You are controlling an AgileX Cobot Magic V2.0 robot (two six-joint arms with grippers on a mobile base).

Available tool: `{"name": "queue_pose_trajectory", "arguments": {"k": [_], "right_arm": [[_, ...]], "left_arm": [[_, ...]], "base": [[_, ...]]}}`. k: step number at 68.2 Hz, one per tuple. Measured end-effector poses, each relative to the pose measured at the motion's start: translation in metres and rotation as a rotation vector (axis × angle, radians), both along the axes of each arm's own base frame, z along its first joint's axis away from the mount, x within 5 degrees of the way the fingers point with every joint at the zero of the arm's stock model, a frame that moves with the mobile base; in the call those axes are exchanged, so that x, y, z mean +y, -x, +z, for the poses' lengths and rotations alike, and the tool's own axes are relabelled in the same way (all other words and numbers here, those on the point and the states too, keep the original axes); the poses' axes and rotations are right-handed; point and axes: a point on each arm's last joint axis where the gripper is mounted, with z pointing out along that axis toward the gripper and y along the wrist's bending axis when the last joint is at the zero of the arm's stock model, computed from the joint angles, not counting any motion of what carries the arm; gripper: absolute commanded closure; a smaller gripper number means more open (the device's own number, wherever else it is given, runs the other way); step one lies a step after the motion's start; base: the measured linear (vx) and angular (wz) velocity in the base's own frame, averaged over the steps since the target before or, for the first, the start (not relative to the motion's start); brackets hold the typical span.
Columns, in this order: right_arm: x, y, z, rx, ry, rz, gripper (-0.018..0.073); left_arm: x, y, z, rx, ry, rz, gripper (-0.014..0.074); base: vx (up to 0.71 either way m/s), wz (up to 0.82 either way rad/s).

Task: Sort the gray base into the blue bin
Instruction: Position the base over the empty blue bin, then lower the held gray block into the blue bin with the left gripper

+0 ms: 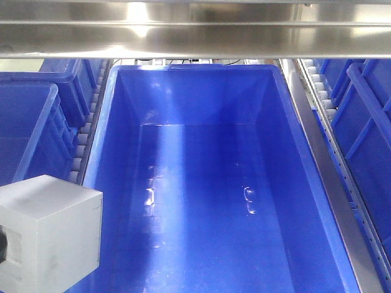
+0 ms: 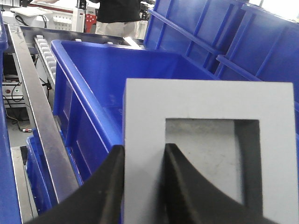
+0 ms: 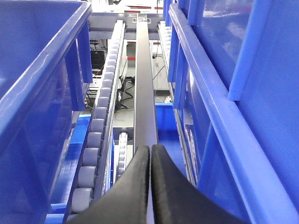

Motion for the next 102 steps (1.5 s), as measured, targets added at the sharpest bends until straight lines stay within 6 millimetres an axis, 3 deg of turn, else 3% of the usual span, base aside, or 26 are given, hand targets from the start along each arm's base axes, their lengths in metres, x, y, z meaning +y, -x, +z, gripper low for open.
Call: {"name": "queue_pose_trajectory", "arguments": {"k": [55, 73, 84, 102], "right_arm": [[0.0, 0.0, 0.0, 0.0, 0.0, 0.0, 0.0564], [0.0, 0.0, 0.0, 0.0, 0.0, 0.0, 0.0564], [0.0, 0.0, 0.0, 0.0, 0.0, 0.0, 0.0564], [0.0, 0.0, 0.0, 0.0, 0.0, 0.0, 0.0564]], "left_arm": [[0.0, 0.0, 0.0, 0.001, 0.001, 0.0, 0.0603], [-0.007, -0.003, 0.012, -0.067, 0.114, -0.041, 0.0603], [-0.02, -0.02, 0.029, -0.096, 0.14, -0.065, 0.0603], [-0.063, -0.072, 0.057, -0.012, 0.031, -0.121, 0.0603]], "base": [[0.0, 0.0], [0.0, 0.0], [0.0, 0.0], [0.0, 0.0]]}}
